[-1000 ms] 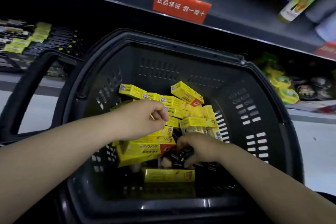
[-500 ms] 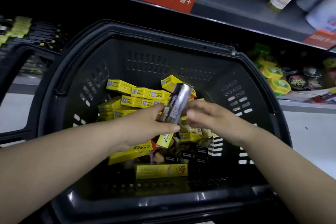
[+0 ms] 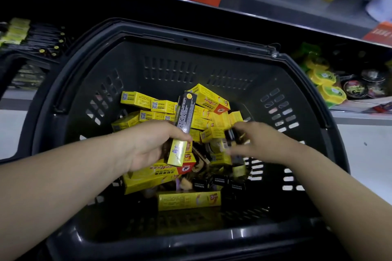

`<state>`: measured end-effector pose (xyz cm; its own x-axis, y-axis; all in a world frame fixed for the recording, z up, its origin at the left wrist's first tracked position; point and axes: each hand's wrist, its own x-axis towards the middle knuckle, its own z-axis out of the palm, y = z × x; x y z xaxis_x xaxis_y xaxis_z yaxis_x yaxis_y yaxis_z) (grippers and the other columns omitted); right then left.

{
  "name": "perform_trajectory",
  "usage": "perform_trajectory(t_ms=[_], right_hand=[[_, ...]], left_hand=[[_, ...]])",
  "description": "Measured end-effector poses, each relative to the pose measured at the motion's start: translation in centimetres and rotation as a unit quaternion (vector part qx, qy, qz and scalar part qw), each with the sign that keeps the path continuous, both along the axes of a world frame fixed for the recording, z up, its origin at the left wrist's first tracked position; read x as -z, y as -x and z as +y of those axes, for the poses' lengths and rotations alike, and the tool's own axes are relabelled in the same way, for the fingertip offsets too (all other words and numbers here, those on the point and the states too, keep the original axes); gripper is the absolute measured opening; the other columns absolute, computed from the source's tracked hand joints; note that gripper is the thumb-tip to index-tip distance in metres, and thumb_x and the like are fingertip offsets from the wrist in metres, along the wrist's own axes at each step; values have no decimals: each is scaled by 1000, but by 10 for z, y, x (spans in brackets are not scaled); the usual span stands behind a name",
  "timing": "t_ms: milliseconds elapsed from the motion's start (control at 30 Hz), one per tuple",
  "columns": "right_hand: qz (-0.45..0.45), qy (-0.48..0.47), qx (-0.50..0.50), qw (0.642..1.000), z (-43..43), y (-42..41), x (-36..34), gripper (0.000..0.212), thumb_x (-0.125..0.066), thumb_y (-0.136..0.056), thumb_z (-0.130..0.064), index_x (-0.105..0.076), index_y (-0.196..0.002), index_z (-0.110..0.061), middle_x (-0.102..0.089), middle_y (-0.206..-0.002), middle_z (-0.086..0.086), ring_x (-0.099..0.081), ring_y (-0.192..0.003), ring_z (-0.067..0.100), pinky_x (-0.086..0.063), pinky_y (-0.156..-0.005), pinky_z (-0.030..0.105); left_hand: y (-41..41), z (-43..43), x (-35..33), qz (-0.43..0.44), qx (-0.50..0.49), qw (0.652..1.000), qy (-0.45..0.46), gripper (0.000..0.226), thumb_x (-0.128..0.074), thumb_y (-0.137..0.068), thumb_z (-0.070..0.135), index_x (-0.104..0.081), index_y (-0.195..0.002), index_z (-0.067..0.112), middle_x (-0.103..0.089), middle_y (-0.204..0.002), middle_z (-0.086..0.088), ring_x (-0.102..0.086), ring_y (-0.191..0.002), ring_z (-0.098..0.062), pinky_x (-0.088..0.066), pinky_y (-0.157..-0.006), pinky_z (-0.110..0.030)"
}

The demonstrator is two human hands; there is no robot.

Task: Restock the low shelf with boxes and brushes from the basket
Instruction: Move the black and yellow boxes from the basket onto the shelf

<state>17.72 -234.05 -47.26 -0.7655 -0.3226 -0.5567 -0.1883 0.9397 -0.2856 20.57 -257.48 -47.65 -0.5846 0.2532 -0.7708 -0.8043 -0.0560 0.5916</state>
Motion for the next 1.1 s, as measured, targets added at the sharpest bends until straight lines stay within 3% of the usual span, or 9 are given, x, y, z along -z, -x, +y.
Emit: perform_trajectory(t_ms=[100,167,333,500,567,667,767,967,1100], right_hand=[[-69,265,193,942,-29,-9,-27,59,-58,-66,-61,-59,-104,-16,-69,-95,7,-66,-87,23,-54,-76,33],[-102,343,260,897,-42,-16,-28,49,-59,-77,-47,-56,-112,-13,-71,-97,9,-68,-88,25,-56,-76,37],[-108,391,314,858,-50,-22,-18,37,-57,-88,-32,-54,-119,-10,-70,-104,10,-69,-92,21,-59,-73,30],[-142,415,343,830,-47,-19,-11,43,-55,-88,-37,-50,-122,-10,-69,-105,6,-71,-87,20,-58,-72,26],[-176,353,275,877,-32,-11,-17,60,-53,-79,-52,-46,-127,-17,-62,-116,-1,-70,-91,14,-56,-75,21],[-175,17,12,984,-1,-4,-3,69,-66,-78,-48,-38,-137,-25,-47,-136,-3,-54,-114,13,-46,-92,26],[-221,-196,-138,945,16,-18,40,81,-75,-75,-15,-31,-143,-21,-46,-139,6,-51,-120,24,-46,-93,32],[-194,-178,-115,958,29,-22,79,81,-79,-70,-12,-36,-138,-22,-52,-131,6,-53,-113,25,-46,-85,29],[-200,-145,-115,962,33,-19,75,78,-79,-71,-16,-39,-137,-21,-52,-131,3,-53,-114,22,-47,-90,31]], left_hand=[[-1,2,-4,15,37,999,-28,32,-58,-83,-1,-60,-114,7,-68,-113,-15,-62,-108,-28,-49,-93,-41],[-4,3,-7,22,67,996,-54,28,-55,-85,-1,-63,-110,10,-70,-110,-13,-65,-98,-26,-52,-84,-37],[-9,4,-9,27,127,990,-63,34,-59,-83,4,-61,-115,16,-71,-109,-9,-64,-108,-28,-48,-96,-45],[-12,3,-6,85,185,979,13,77,-78,-50,29,-55,-124,26,-67,-115,7,-59,-108,-8,-43,-86,-21],[-12,2,-3,89,179,979,42,73,-80,-51,31,-56,-120,27,-66,-115,6,-56,-108,-7,-41,-84,-20],[-10,0,3,61,138,987,60,40,-79,-66,24,-58,-100,31,-65,-103,10,-53,-95,-1,-36,-85,-26],[-6,-2,8,45,108,990,81,50,-78,-67,22,-58,-113,26,-67,-108,2,-58,-104,-15,-39,-101,-38],[-5,-1,6,18,79,995,56,43,-73,-75,15,-60,-116,18,-72,-100,-2,-66,-94,-18,-50,-78,-32],[-3,-1,5,-2,59,997,48,37,-71,-76,17,-63,-112,15,-72,-104,-6,-64,-103,-23,-46,-96,-40]])
